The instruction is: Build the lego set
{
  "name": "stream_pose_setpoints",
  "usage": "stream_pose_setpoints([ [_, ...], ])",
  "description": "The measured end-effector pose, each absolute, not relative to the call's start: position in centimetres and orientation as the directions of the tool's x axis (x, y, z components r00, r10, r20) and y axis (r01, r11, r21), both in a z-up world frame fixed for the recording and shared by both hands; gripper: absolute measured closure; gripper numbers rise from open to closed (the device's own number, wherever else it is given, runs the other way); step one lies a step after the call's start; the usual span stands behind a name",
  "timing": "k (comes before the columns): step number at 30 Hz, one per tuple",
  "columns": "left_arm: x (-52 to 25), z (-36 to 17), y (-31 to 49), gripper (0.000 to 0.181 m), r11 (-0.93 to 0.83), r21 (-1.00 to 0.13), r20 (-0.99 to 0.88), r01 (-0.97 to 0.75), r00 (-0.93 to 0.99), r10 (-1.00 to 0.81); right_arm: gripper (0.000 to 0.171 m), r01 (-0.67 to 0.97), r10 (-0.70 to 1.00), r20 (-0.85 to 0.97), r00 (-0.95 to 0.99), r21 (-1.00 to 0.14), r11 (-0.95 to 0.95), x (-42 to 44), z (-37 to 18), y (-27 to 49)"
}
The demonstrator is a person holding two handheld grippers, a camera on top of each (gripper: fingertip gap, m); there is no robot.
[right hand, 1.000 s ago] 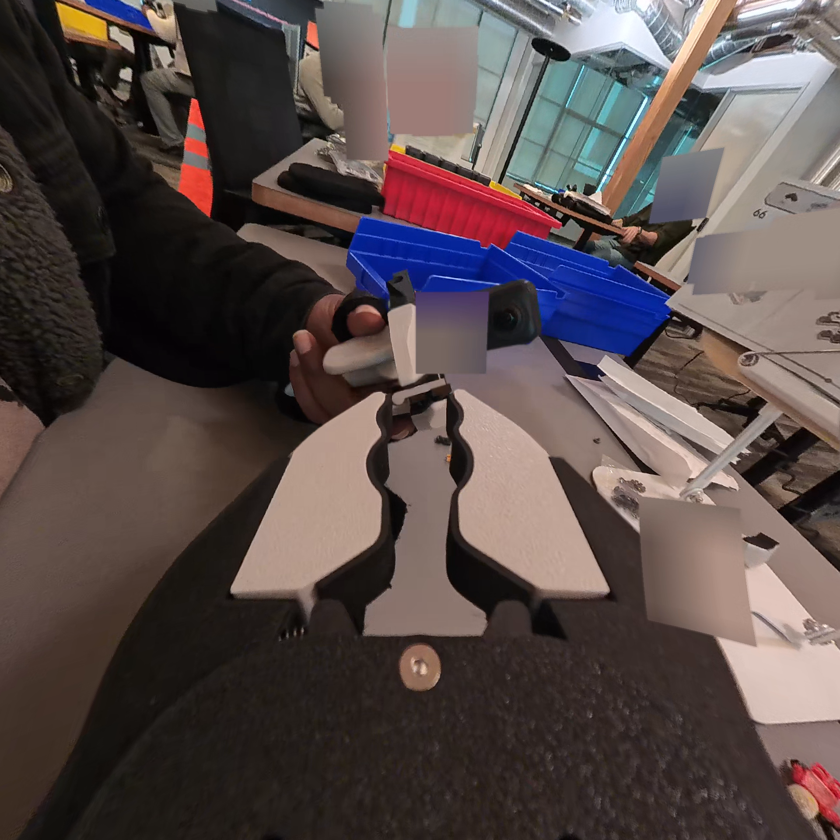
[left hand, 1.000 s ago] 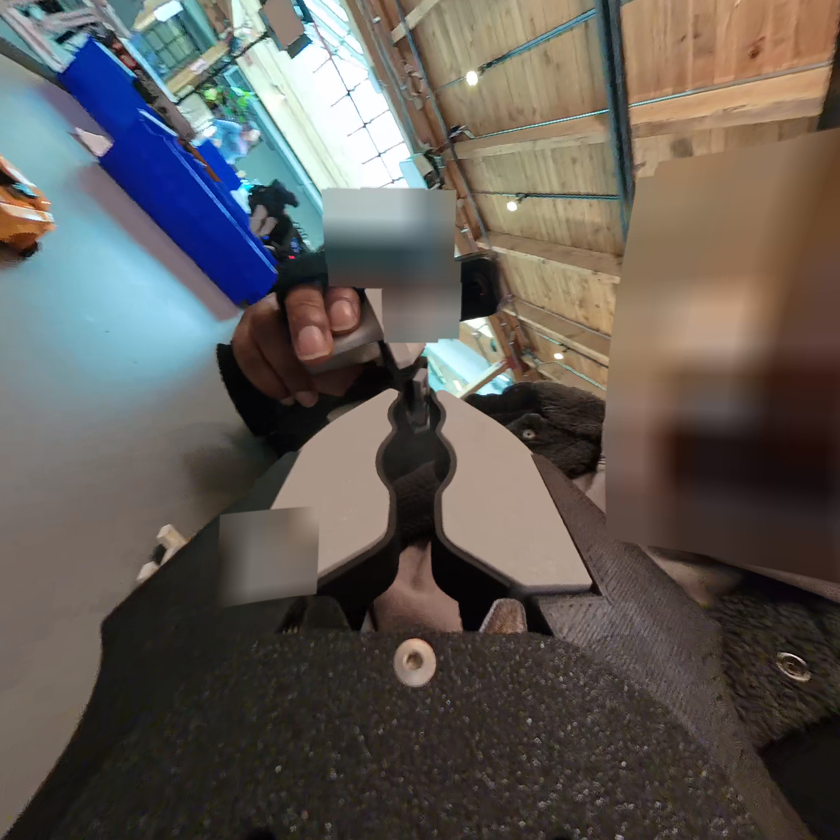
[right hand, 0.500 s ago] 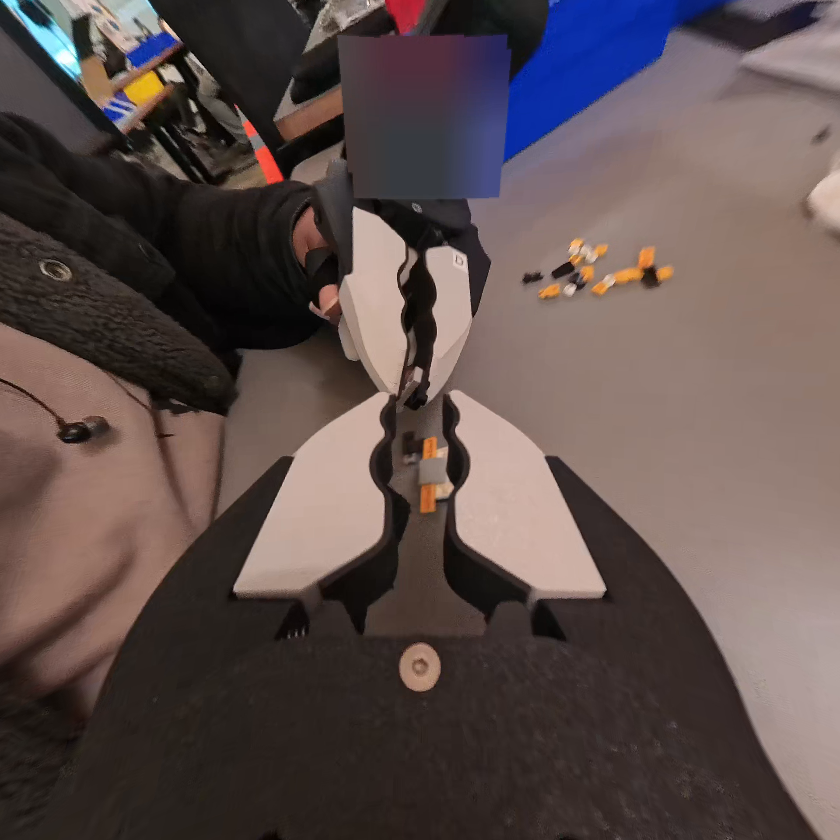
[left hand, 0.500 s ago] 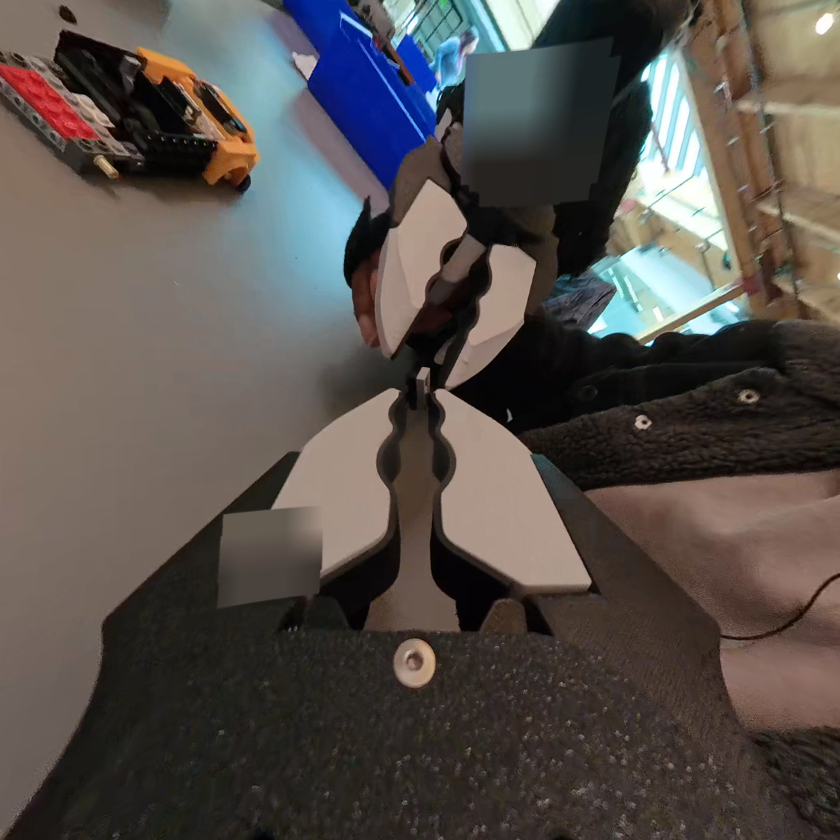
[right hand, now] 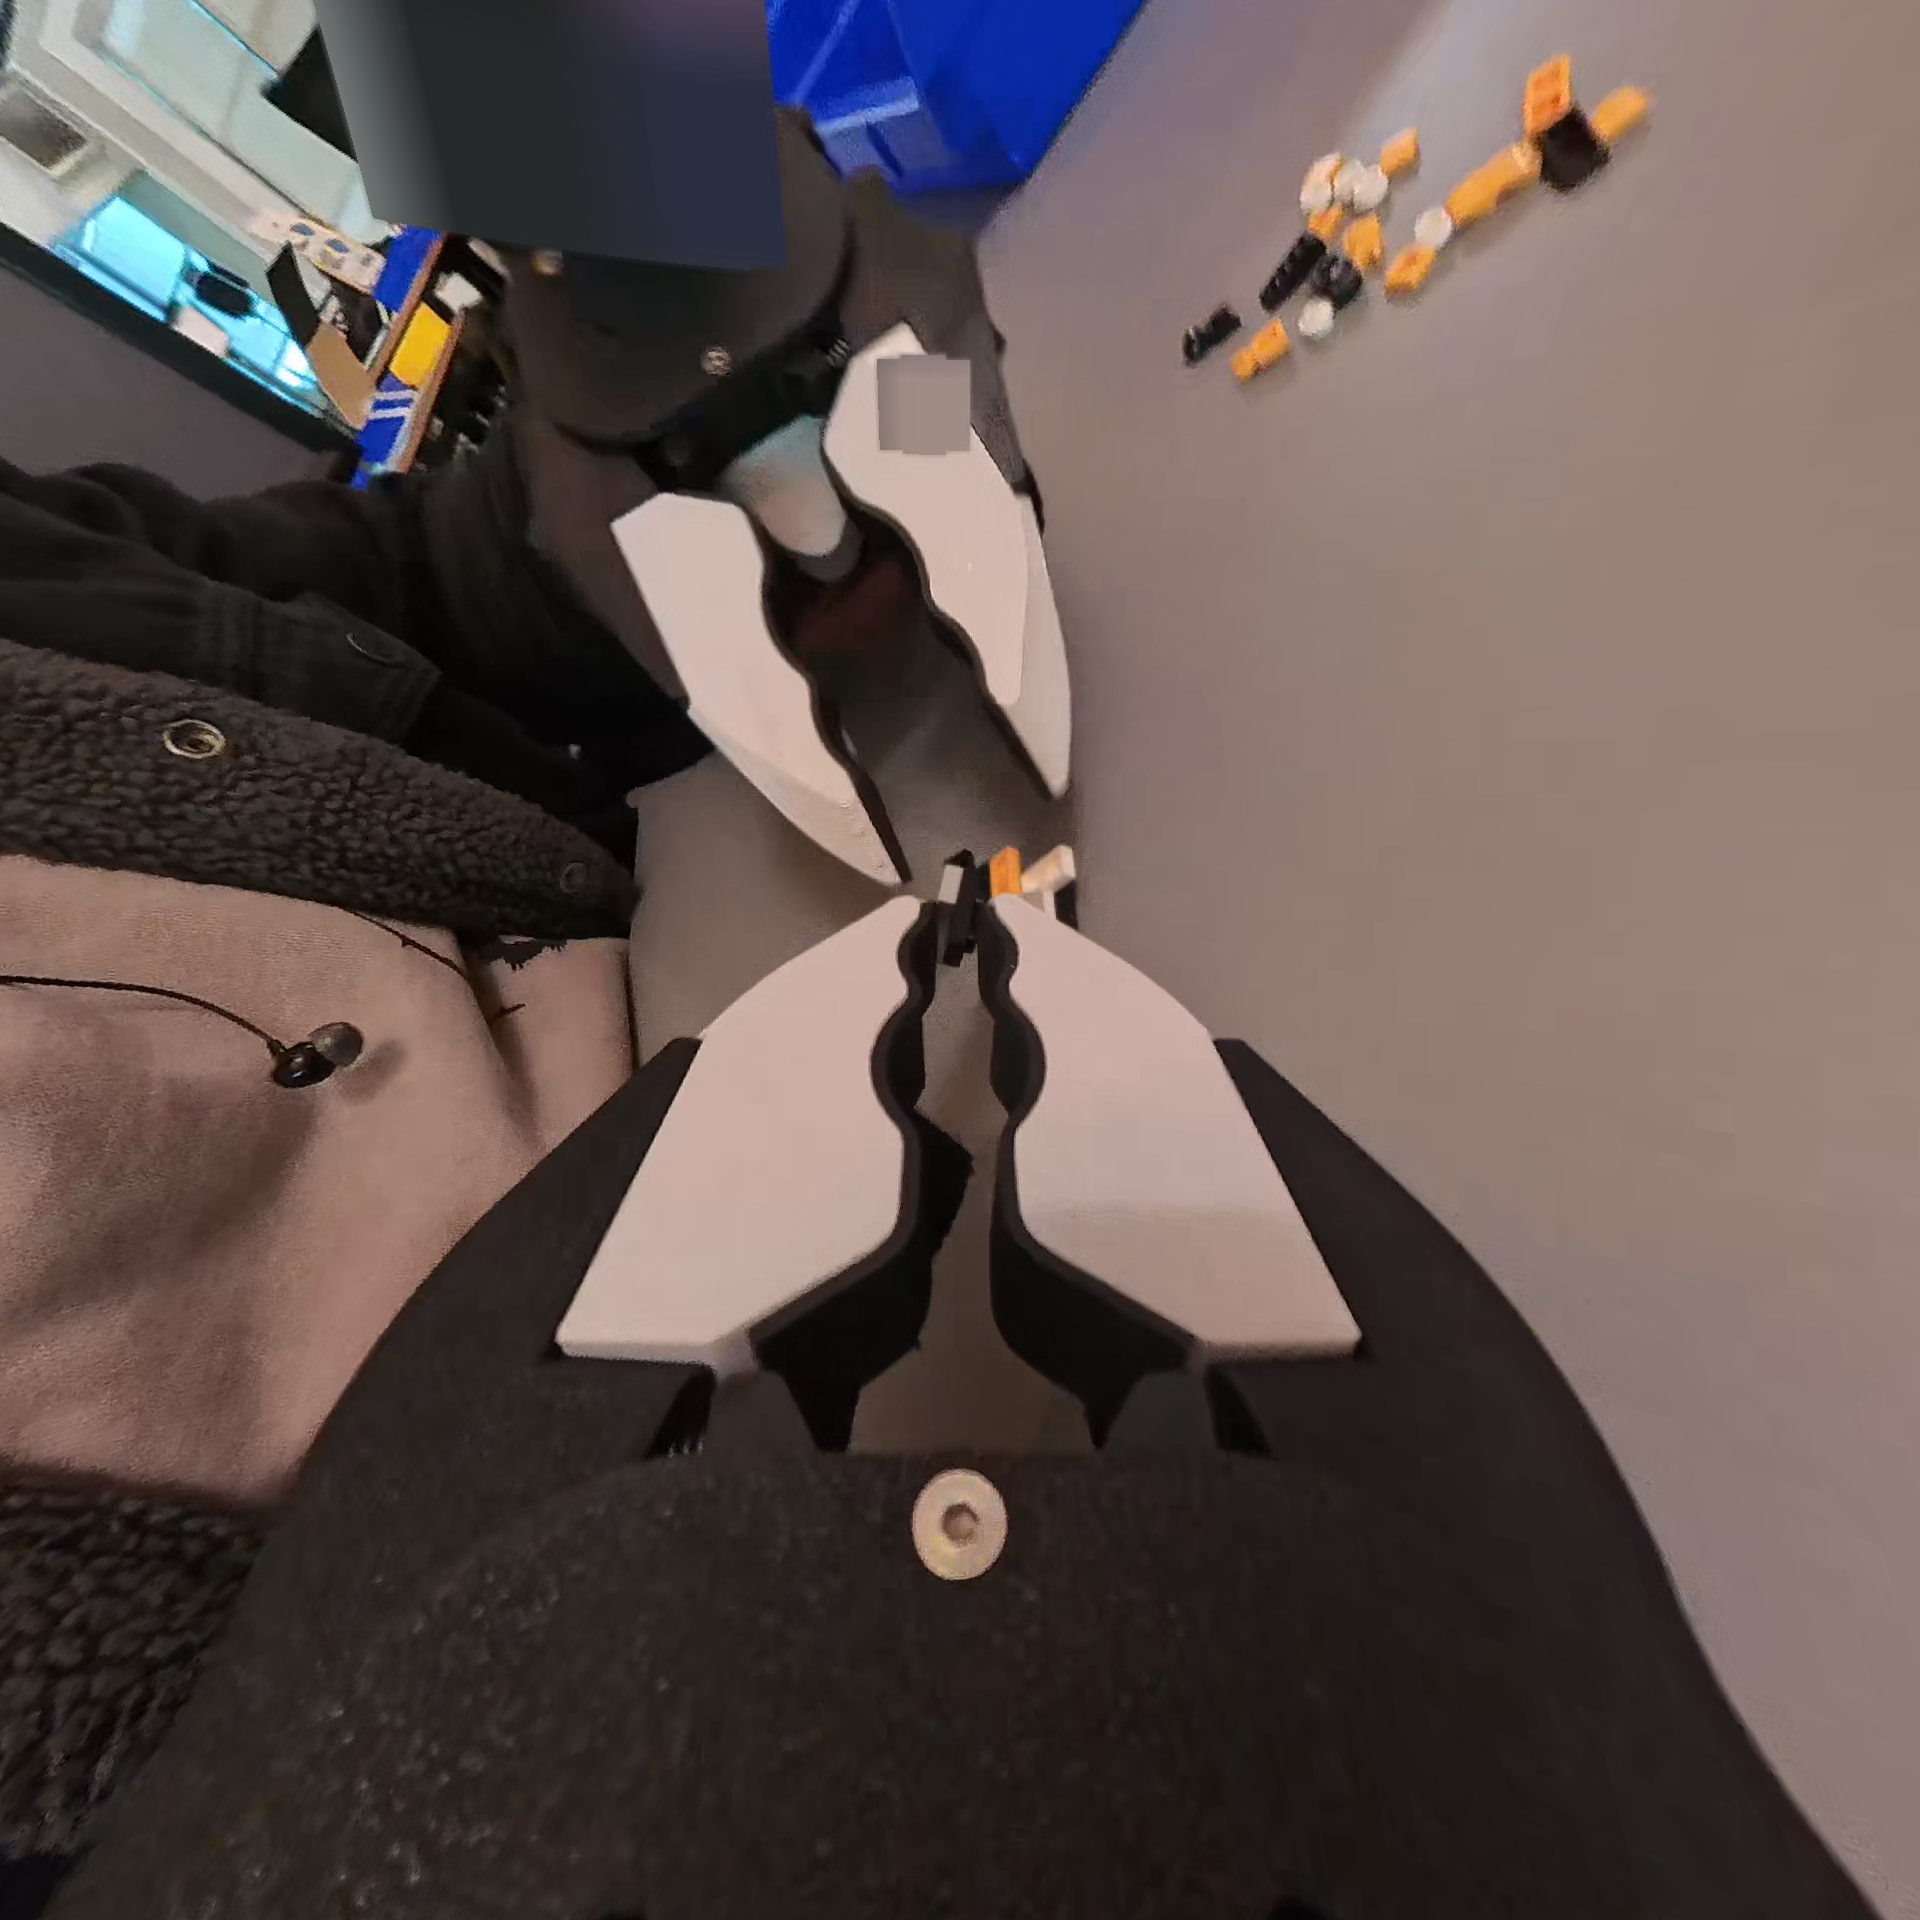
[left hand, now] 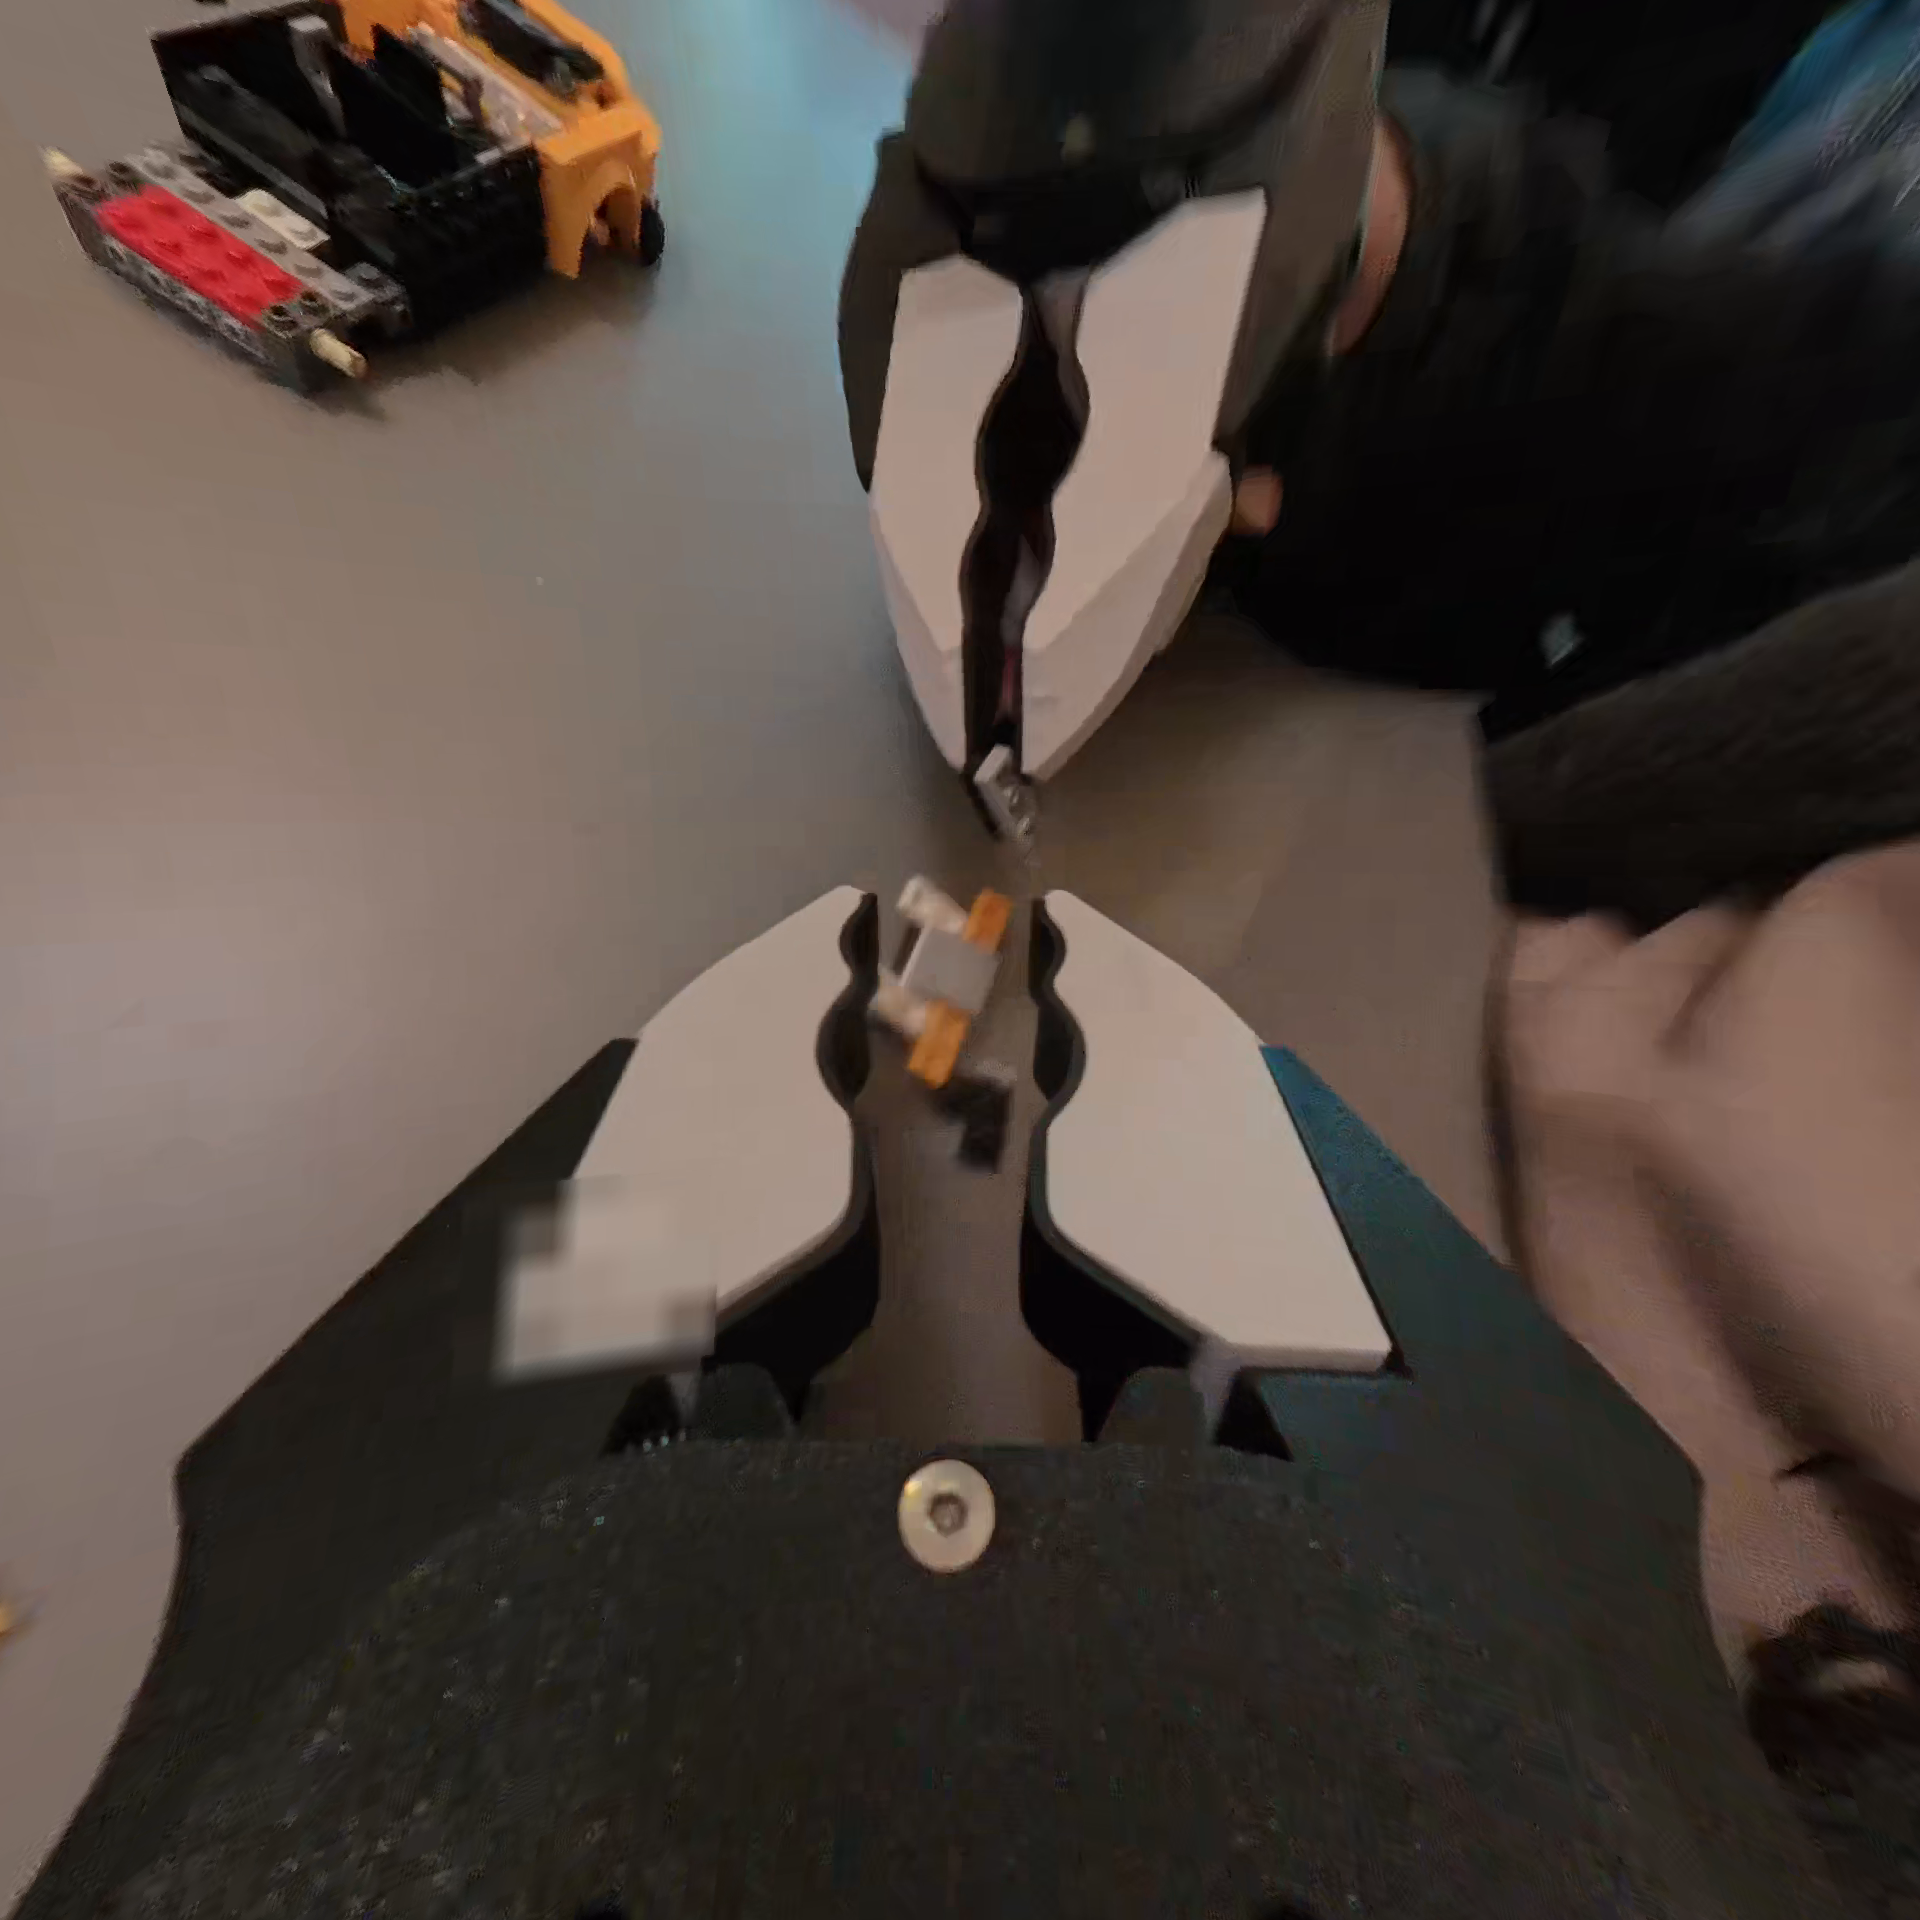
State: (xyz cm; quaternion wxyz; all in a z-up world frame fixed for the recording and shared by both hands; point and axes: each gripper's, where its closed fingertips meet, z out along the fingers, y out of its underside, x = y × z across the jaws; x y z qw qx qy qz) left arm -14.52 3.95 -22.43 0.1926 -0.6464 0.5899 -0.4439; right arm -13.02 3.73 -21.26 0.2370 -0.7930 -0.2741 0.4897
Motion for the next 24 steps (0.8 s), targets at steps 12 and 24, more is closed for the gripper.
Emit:
stream_pose_setpoints([
  [12, -14.7, -26.0, 3.4, 0.141, 0.098, -0.707, 0.057, -0.700, -0.194, -0.979, 0.164, 0.241, 0.611, -0.680, 0.404, -0.565, -0.789, -13.2, -23.4, 3.7],
  [24, -14.3, -24.4, 3.6, 0.154, 0.187, -0.782, -0.058, -0.594, -0.230, -0.971, 0.164, 0.193, 0.607, -0.706, 0.366, -0.580, -0.791, -13.0, -22.5, 3.9],
])
